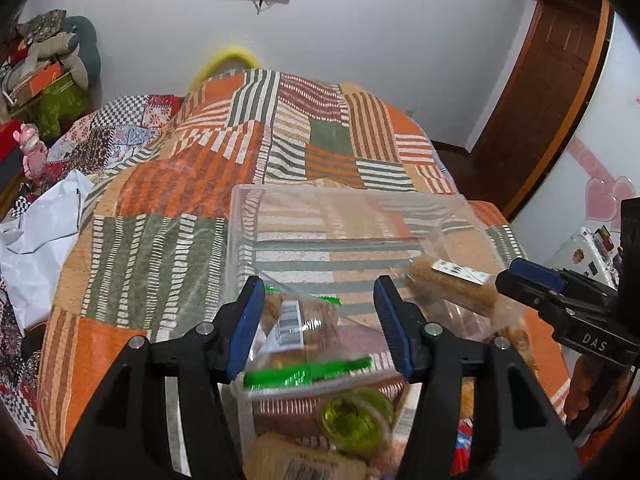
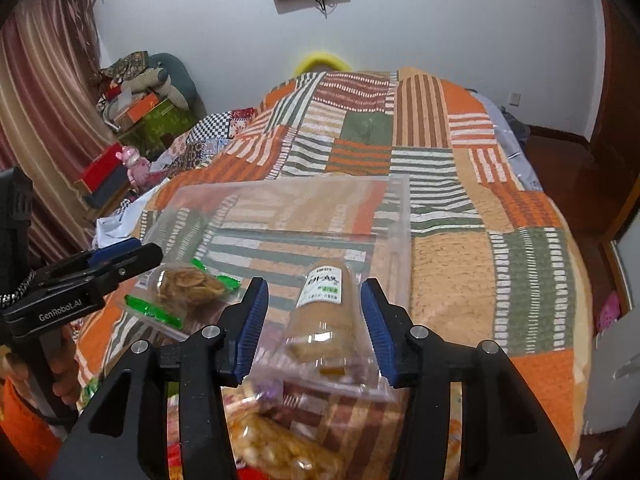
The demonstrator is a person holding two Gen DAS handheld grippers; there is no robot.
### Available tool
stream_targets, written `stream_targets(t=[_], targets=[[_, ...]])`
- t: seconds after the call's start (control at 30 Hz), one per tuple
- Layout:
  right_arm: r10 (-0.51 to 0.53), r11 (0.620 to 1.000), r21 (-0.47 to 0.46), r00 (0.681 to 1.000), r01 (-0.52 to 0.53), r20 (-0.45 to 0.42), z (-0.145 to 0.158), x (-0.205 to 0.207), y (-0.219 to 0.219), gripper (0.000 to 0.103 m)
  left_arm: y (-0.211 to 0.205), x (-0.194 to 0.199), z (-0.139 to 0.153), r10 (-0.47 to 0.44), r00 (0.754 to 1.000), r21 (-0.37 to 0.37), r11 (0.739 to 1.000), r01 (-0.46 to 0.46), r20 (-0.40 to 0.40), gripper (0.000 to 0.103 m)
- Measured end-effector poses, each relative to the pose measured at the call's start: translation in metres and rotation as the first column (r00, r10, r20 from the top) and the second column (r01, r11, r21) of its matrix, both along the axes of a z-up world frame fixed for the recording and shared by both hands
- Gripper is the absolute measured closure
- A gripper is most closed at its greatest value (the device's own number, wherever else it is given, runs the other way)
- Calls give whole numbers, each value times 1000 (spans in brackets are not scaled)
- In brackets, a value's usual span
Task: Organize snacks
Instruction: 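Carry both held snacks over the clear box and open both tools to drop them, then grasp the blue chip bag with the left tool while the right tool grasps the clear orange-snack bag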
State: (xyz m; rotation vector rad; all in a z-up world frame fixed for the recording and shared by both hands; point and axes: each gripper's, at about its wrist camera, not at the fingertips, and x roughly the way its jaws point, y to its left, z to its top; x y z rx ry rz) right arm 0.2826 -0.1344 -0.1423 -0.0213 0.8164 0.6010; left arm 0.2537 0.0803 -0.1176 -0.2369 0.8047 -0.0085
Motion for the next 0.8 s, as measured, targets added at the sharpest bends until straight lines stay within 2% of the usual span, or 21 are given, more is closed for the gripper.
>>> stream_targets(t=[0.27, 0.4, 0.47, 0.57, 0.8], targets=[[-7, 1000, 12, 999, 7, 45, 19, -31, -19, 49, -6, -47, 28, -16, 999, 29, 999, 15, 45, 35], [-12, 999, 37, 998, 10, 59, 24, -52, -32, 40, -9, -75, 33, -8, 998, 37, 999, 6, 54, 29], [-15, 999, 33, 997, 12, 72, 25, -64, -37, 38, -10, -86, 33, -10, 999, 42, 999, 8, 49, 26], [-16, 999, 32, 996, 14, 84, 25, -82, -44, 28, -15, -105, 29, -6, 999, 51, 999, 5, 34, 14], [4, 1000, -10, 995, -3, 102, 12, -121, -51, 17, -27, -144, 17, -10, 1000, 52, 999, 9, 20, 8]])
